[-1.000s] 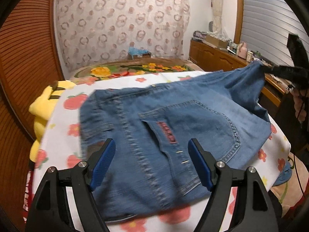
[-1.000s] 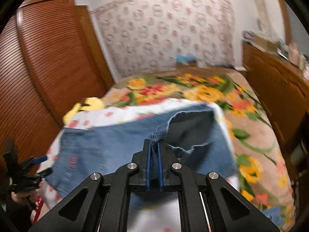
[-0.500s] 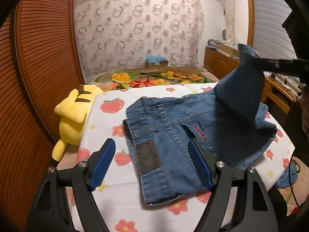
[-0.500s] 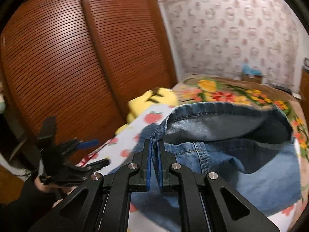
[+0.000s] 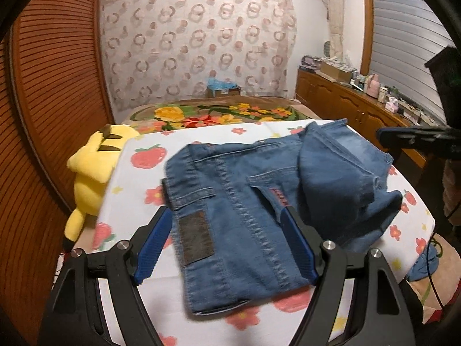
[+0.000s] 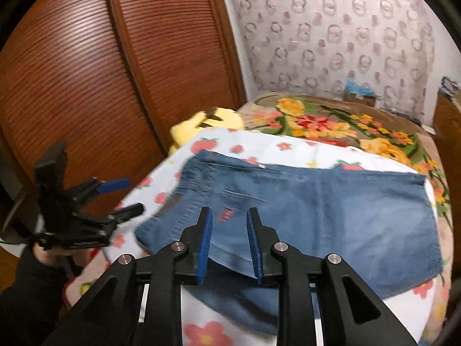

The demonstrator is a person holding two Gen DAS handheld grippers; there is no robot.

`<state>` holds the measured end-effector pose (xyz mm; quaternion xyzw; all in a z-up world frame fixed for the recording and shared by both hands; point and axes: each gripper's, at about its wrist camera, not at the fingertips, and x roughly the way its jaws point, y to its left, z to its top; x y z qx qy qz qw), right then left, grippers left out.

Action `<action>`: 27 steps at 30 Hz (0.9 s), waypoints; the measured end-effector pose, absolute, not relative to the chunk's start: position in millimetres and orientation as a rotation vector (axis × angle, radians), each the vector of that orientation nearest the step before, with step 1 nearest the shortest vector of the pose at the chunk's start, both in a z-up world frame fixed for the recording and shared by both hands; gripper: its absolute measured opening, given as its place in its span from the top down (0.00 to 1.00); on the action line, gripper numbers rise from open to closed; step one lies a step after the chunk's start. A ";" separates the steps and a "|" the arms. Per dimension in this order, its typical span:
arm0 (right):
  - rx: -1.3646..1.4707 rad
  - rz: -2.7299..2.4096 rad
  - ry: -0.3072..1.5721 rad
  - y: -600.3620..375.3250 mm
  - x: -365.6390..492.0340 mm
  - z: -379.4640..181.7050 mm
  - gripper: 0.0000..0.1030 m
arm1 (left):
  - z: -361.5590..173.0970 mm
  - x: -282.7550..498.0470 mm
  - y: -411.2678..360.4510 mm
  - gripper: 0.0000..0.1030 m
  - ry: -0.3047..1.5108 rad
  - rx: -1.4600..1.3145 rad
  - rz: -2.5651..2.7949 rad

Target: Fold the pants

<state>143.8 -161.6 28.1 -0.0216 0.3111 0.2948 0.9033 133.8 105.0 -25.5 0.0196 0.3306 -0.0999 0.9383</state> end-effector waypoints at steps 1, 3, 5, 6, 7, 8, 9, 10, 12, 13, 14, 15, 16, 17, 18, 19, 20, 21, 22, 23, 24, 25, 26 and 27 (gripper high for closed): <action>-0.056 0.587 0.645 -165.1 139.3 24.5 0.75 | -26.4 134.5 99.7 0.24 0.678 0.040 -0.218; -0.066 0.542 0.657 -173.9 137.8 17.6 0.74 | -26.5 134.4 86.8 0.24 0.681 0.043 -0.247; -0.076 0.493 0.670 -179.9 140.3 9.1 0.70 | -25.6 132.9 75.2 0.24 0.680 0.053 -0.270; -0.078 0.473 0.673 -183.7 140.2 6.9 0.69 | -24.6 131.9 69.1 0.24 0.677 0.057 -0.281; -0.078 0.457 0.676 -186.4 140.7 4.0 0.66 | -22.6 130.1 63.1 0.24 0.671 0.061 -0.295; -0.071 0.444 0.683 -189.5 141.9 0.0 0.63 | -20.8 128.6 58.4 0.24 0.665 0.061 -0.306; -0.062 0.436 0.692 -189.7 145.7 -2.6 0.62 | -18.6 127.3 54.7 0.24 0.660 0.061 -0.315; -0.056 0.430 0.700 -191.8 146.1 -6.1 0.62 | -16.2 125.4 50.6 0.24 0.654 0.058 -0.325; -0.051 0.416 0.714 -193.2 146.4 -13.3 0.61 | -10.6 122.5 42.6 0.24 0.642 0.049 -0.351; -0.047 0.413 0.723 -193.6 148.0 -17.1 0.61 | -7.8 121.9 38.9 0.24 0.638 0.046 -0.364; -0.042 0.407 0.734 -193.4 148.9 -21.0 0.61 | -5.1 120.4 34.9 0.24 0.634 0.046 -0.377; -0.039 0.400 0.743 -197.4 147.9 -22.4 0.61 | -2.6 118.6 30.4 0.24 0.628 0.049 -0.389; -0.034 0.395 0.749 -198.3 148.5 -25.7 0.61 | -1.2 117.2 26.6 0.24 0.624 0.052 -0.398; -0.026 0.396 0.751 -198.7 147.1 -25.7 0.61 | 0.3 115.8 21.9 0.24 0.620 0.059 -0.409; -0.020 0.396 0.752 -198.5 148.0 -26.3 0.61 | 0.8 115.4 19.1 0.24 0.620 0.063 -0.414; -0.014 0.394 0.751 -199.6 145.5 -26.7 0.61 | 0.8 114.1 16.0 0.24 0.618 0.067 -0.420; -0.009 0.390 0.749 -202.2 144.6 -26.3 0.61 | 0.4 113.3 12.8 0.24 0.619 0.071 -0.427; -0.003 0.391 0.748 -204.0 142.3 -26.2 0.61 | -0.5 113.0 10.1 0.24 0.620 0.073 -0.431; 0.002 0.391 0.749 -208.5 141.1 -25.8 0.61 | -1.9 113.3 7.9 0.24 0.623 0.078 -0.432; 0.004 0.391 0.751 -209.9 140.7 -26.7 0.61 | -4.5 115.0 5.8 0.24 0.629 0.086 -0.430; 0.005 0.393 0.755 -210.6 142.2 -26.4 0.61 | -8.1 117.0 3.8 0.24 0.637 0.096 -0.424; 0.005 0.396 0.761 -210.8 143.8 -29.7 0.61 | -11.7 119.4 2.4 0.24 0.644 0.101 -0.419; 0.004 0.401 0.770 -210.5 147.3 -31.0 0.61 | -15.8 122.3 1.5 0.24 0.653 0.104 -0.410; 0.002 0.402 0.777 -209.3 149.4 -33.7 0.61 | -20.8 126.3 1.0 0.25 0.665 0.106 -0.392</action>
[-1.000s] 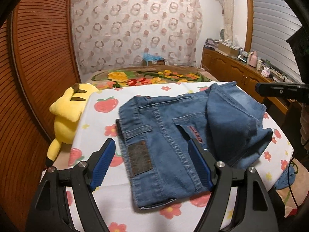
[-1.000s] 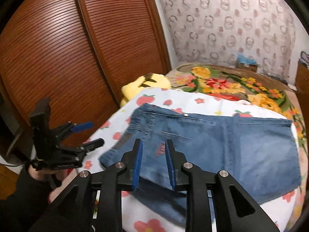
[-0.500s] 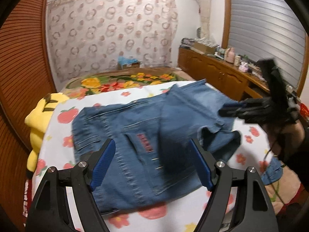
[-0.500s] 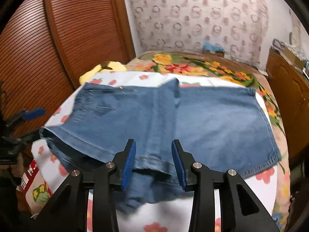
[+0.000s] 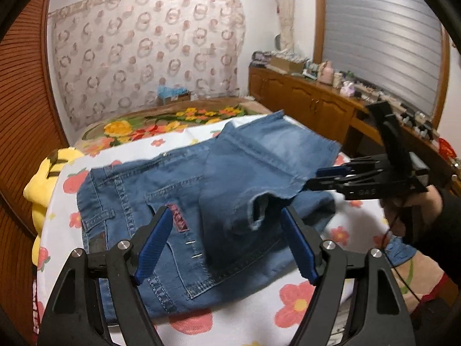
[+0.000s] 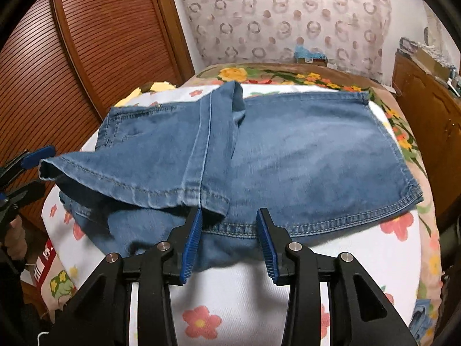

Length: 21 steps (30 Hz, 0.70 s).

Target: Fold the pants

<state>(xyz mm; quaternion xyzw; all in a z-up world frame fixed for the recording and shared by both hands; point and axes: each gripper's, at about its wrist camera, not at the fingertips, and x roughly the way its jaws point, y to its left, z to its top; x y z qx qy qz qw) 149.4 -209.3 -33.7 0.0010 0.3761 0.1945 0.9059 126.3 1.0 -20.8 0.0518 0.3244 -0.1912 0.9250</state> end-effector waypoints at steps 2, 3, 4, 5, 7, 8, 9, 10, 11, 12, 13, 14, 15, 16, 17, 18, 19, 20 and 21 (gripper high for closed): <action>0.004 0.407 0.784 -207.3 161.3 -37.8 0.61 | -30.0 134.3 0.8 0.32 0.690 0.114 -0.366; 0.010 0.417 0.781 -205.0 165.1 -37.6 0.61 | -33.2 137.1 1.6 0.38 0.698 0.109 -0.369; 0.015 0.426 0.775 -204.2 170.0 -38.2 0.61 | -37.1 140.1 3.5 0.41 0.708 0.100 -0.379; 0.011 0.428 0.773 -202.1 176.7 -39.2 0.61 | -39.2 142.3 4.4 0.48 0.717 0.091 -0.390; 0.007 0.436 0.777 -200.1 188.2 -41.1 0.63 | -41.8 144.0 5.7 0.60 0.723 0.076 -0.408; 0.011 0.453 0.780 -199.0 193.9 -41.9 0.76 | -41.4 143.4 7.1 0.68 0.721 0.068 -0.418; 0.013 0.474 0.781 -197.8 198.1 -41.8 0.82 | -40.2 142.6 7.4 0.78 0.716 0.060 -0.428; 0.009 0.485 0.779 -195.8 202.3 -40.1 0.90 | -38.1 140.7 8.7 0.83 0.706 0.052 -0.439; -0.003 0.487 0.768 -193.6 205.4 -36.3 0.93 | -35.4 138.1 10.2 0.89 0.693 0.046 -0.442; -0.011 0.495 0.756 -191.7 208.9 -31.4 0.94 | -32.5 136.3 12.4 0.92 0.685 0.032 -0.447; -0.018 0.509 0.741 -187.6 212.9 -24.8 0.95 | -28.5 133.3 16.4 0.92 0.677 0.013 -0.456; -0.029 0.519 0.724 -183.6 215.0 -18.2 0.96 | -23.9 129.1 19.5 0.93 0.662 0.007 -0.453; -0.041 0.527 0.707 -178.2 216.9 -11.1 0.96 | -20.4 126.2 22.8 0.93 0.654 0.007 -0.454; -0.057 0.537 0.690 -171.2 219.3 -2.5 0.96 | -16.2 122.4 27.4 0.93 0.642 0.003 -0.448; -0.072 0.550 0.672 -162.8 222.3 6.3 0.96 | -11.6 118.0 32.8 0.94 0.628 -0.005 -0.443; -0.088 0.567 0.652 -152.4 225.7 16.1 0.96 | -8.0 114.1 38.6 0.94 0.617 -0.012 -0.437; -0.102 0.577 0.636 -144.0 224.2 22.0 0.96 | -3.9 109.6 45.3 0.94 0.607 -0.015 -0.425; -0.118 0.587 0.620 -132.8 225.8 29.4 0.96 | -1.7 106.7 50.7 0.94 0.601 -0.014 -0.411; -0.129 0.597 0.609 -123.7 228.4 35.0 0.96 | 1.0 103.3 58.5 0.94 0.592 -0.016 -0.396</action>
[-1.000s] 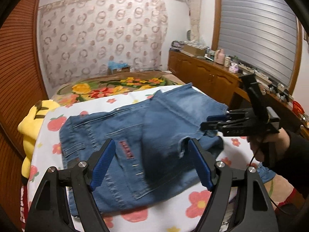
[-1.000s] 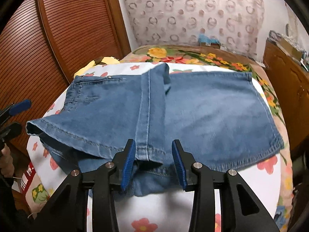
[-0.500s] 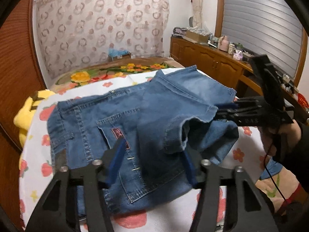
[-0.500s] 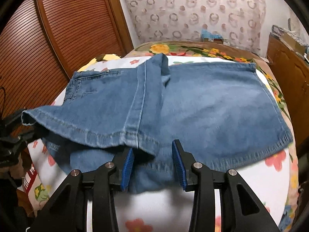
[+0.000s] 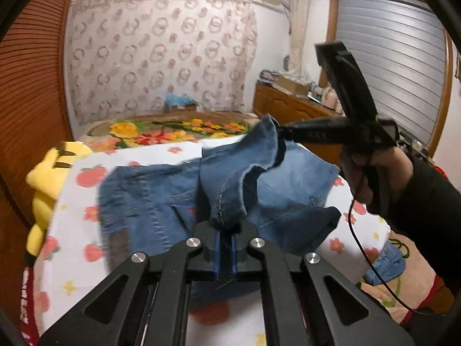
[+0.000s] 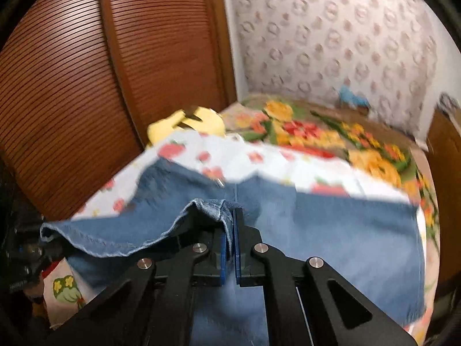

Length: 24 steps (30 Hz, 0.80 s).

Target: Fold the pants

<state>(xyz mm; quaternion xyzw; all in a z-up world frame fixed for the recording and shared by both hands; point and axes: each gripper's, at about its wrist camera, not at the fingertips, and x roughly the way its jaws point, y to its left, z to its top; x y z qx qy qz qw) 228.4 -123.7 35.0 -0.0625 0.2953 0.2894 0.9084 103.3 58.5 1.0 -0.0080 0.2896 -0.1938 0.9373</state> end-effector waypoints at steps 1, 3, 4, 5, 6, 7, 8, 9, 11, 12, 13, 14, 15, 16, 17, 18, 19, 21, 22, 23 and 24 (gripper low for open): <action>-0.139 0.610 0.600 -114.6 228.8 38.7 0.96 | 2.8 100.9 65.2 0.94 0.587 -0.019 -0.382; -0.156 0.634 0.590 -95.1 231.7 41.9 0.96 | 5.0 99.8 80.0 0.94 0.586 -0.027 -0.355; -0.164 0.644 0.588 -86.2 233.5 42.1 0.96 | 4.6 99.0 86.1 0.94 0.588 -0.031 -0.343; -0.170 0.656 0.588 -78.0 236.1 40.6 0.96 | 2.8 98.0 92.6 0.94 0.591 -0.036 -0.330; -0.172 0.666 0.590 -69.9 238.8 39.0 0.96 | 0.4 97.3 98.5 0.94 0.595 -0.039 -0.319; -0.174 0.675 0.593 -65.5 242.2 36.7 0.96 | -2.3 96.7 103.0 0.94 0.600 -0.042 -0.308; -0.175 0.684 0.595 -59.6 244.2 33.9 0.96 | -5.4 96.7 107.5 0.94 0.608 -0.047 -0.299; -0.174 0.691 0.598 -55.0 248.9 31.7 0.96 | -9.5 97.0 112.2 0.94 0.616 -0.051 -0.289; -0.174 0.690 0.611 -46.3 257.6 26.9 0.96 | -18.1 98.4 118.2 0.94 0.633 -0.057 -0.272; -0.174 0.676 0.624 -41.2 262.6 25.0 0.96 | -22.9 99.7 120.2 0.94 0.644 -0.057 -0.262; -0.174 0.668 0.634 -40.3 264.5 22.5 0.92 | -28.4 101.6 121.2 0.94 0.655 -0.056 -0.250; -0.170 0.656 0.650 -39.3 267.2 19.1 0.84 | -35.0 103.7 121.9 0.94 0.671 -0.051 -0.237; -0.166 0.650 0.661 -35.7 269.8 16.8 0.81 | -41.7 105.6 122.3 0.94 0.686 -0.050 -0.232; -0.163 0.652 0.669 -33.5 270.7 15.1 0.76 | -47.5 107.1 123.3 0.94 0.698 -0.054 -0.229; -0.164 0.654 0.673 -33.6 270.5 11.9 0.72 | -51.6 107.1 126.3 0.94 0.707 -0.059 -0.228; -0.169 0.657 0.674 -34.0 269.6 10.0 0.71 | -56.4 108.7 128.2 0.94 0.716 -0.065 -0.224; -0.171 0.661 0.674 -33.6 268.6 12.7 0.68 | -59.7 109.2 129.4 0.94 0.722 -0.071 -0.222; -0.172 0.671 0.676 -36.1 265.1 14.1 0.63 | -67.3 112.3 134.2 0.94 0.738 -0.085 -0.214; -0.173 0.678 0.670 -37.0 261.3 17.0 0.62 | -70.0 113.4 135.4 0.94 0.744 -0.090 -0.210; -0.174 0.687 0.663 -40.5 256.8 20.0 0.61 | -73.5 114.4 136.8 0.94 0.751 -0.095 -0.206; -0.173 0.695 0.658 -43.4 253.0 21.9 0.61 | -74.6 114.7 137.0 0.94 0.755 -0.100 -0.206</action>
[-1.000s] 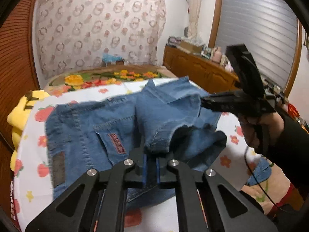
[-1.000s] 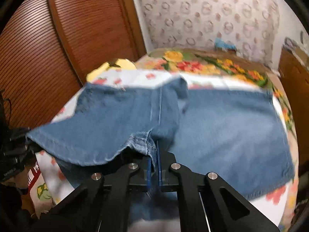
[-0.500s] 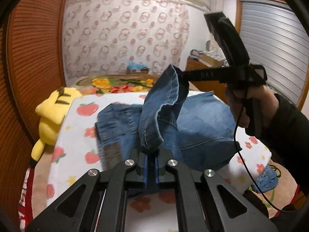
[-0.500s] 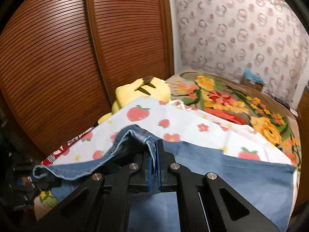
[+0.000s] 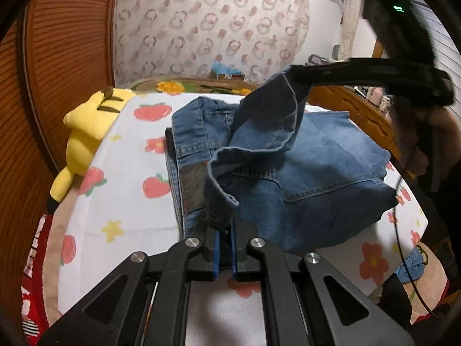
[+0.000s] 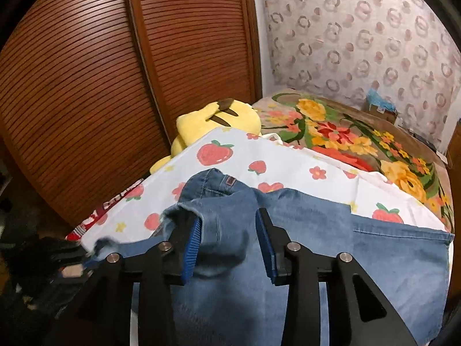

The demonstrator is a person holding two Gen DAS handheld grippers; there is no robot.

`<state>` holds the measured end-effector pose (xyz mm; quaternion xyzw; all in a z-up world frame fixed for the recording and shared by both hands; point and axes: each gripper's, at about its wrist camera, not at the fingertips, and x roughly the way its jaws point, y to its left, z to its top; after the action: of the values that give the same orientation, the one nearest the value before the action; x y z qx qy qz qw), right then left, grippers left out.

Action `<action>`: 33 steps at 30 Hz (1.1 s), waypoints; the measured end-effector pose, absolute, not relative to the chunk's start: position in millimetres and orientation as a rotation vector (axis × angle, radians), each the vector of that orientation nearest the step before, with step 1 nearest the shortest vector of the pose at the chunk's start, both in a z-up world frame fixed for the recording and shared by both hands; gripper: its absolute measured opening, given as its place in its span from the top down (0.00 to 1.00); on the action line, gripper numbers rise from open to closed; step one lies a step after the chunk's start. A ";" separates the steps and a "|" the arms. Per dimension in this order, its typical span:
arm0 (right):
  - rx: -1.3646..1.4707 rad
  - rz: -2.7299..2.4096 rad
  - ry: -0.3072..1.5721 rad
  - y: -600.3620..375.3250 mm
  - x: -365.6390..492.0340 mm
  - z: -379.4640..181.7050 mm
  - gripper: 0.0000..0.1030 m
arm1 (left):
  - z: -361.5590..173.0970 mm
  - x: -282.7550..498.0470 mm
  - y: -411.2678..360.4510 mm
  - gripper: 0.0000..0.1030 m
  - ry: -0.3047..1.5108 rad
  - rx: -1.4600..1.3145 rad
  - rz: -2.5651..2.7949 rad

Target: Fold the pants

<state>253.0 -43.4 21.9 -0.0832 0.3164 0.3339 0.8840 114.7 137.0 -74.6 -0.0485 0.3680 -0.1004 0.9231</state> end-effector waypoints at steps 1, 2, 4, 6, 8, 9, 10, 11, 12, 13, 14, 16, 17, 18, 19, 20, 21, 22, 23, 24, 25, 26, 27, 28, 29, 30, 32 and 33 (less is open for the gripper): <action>-0.173 0.700 0.653 -46.8 248.8 22.2 0.60 | -75.9 114.0 137.4 0.94 0.759 -0.105 -0.207; -0.172 0.702 0.651 -53.0 245.2 21.5 0.59 | -76.5 112.6 138.2 0.94 0.759 -0.110 -0.212; -0.175 0.697 0.656 -64.9 237.4 17.4 0.59 | -75.0 109.0 138.4 0.94 0.755 -0.112 -0.219; -0.171 0.686 0.671 -79.4 229.8 10.3 0.59 | -73.5 106.7 139.9 0.91 0.753 -0.108 -0.218; -0.172 0.673 0.682 -89.4 224.6 4.3 0.58 | -70.7 104.4 143.3 0.90 0.747 -0.108 -0.213; -0.173 0.663 0.684 -94.9 221.9 1.7 0.58 | -69.8 102.4 145.8 0.90 0.745 -0.108 -0.209; -0.169 0.658 0.687 -100.0 219.5 -0.9 0.58 | -68.6 100.4 148.6 0.90 0.743 -0.110 -0.203; -0.158 0.659 0.691 -106.3 216.7 -2.9 0.58 | -67.5 98.5 151.4 0.87 0.741 -0.114 -0.198; -0.147 0.661 0.692 -110.9 213.9 -3.8 0.58 | -65.9 97.1 153.1 0.85 0.738 -0.116 -0.193; -0.138 0.659 0.694 -115.8 210.8 -4.2 0.58 | -63.9 94.9 155.4 0.83 0.735 -0.116 -0.184; -0.133 0.653 0.691 -120.8 207.4 -4.8 0.58 | -61.8 93.4 156.9 0.78 0.731 -0.115 -0.179; -0.127 0.641 0.681 -129.1 200.5 -5.6 0.57 | -55.8 90.6 158.7 0.64 0.713 -0.103 -0.165; -0.127 0.635 0.678 -131.4 197.8 -5.6 0.57 | -50.4 89.2 159.7 0.51 0.697 -0.096 -0.157; -0.130 0.627 0.677 -134.1 195.2 -7.2 0.56 | -46.8 88.2 160.2 0.45 0.685 -0.093 -0.156; -0.137 0.617 0.677 -137.0 192.2 -8.8 0.56 | -42.4 87.6 161.0 0.43 0.674 -0.092 -0.161; -0.146 0.603 0.678 -140.1 189.0 -10.0 0.56 | -37.5 86.7 161.1 0.38 0.661 -0.093 -0.170; -0.152 0.590 0.678 -141.4 187.7 -11.7 0.56 | -33.0 86.4 160.3 0.34 0.649 -0.095 -0.180; -0.154 0.581 0.679 -142.8 186.9 -12.6 0.56 | -29.6 87.0 158.0 0.34 0.640 -0.093 -0.188; -0.155 0.573 0.681 -144.3 186.0 -13.7 0.56 | -27.1 87.8 154.6 0.34 0.635 -0.086 -0.192; -0.157 0.563 0.682 -145.4 185.1 -14.8 0.56 | -25.0 90.3 149.4 0.34 0.633 -0.077 -0.190; -0.157 0.552 0.682 -146.0 184.8 -16.0 0.56 | -23.9 93.7 144.7 0.34 0.634 -0.069 -0.198; -0.154 0.544 0.683 -146.6 184.5 -17.5 0.56 | -23.9 98.0 138.7 0.34 0.640 -0.060 -0.210; -0.149 0.539 0.686 -147.8 184.6 -18.6 0.56 | -24.4 103.6 131.1 0.34 0.648 -0.050 -0.227; -0.145 0.532 0.691 -148.0 185.1 -20.6 0.56 | -25.6 108.3 124.8 0.34 0.654 -0.043 -0.244; -0.140 0.527 0.694 -150.5 185.0 -22.6 0.56 | -26.5 112.9 118.6 0.34 0.663 -0.034 -0.258; -0.137 0.522 0.695 -151.2 185.0 -24.1 0.56 | -28.2 118.3 111.7 0.34 0.673 -0.021 -0.273; -0.133 0.514 0.699 -150.5 186.3 -25.8 0.56 | -31.8 129.0 96.4 0.37 0.691 0.007 -0.307; -0.131 0.511 0.701 -151.6 186.2 -26.8 0.56 | -35.1 135.7 88.8 0.42 0.705 0.021 -0.323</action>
<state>186.2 -151.6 -26.8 -0.0635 0.3393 0.2472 0.9054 135.7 88.8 -35.1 0.0104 0.3437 -0.1573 0.9257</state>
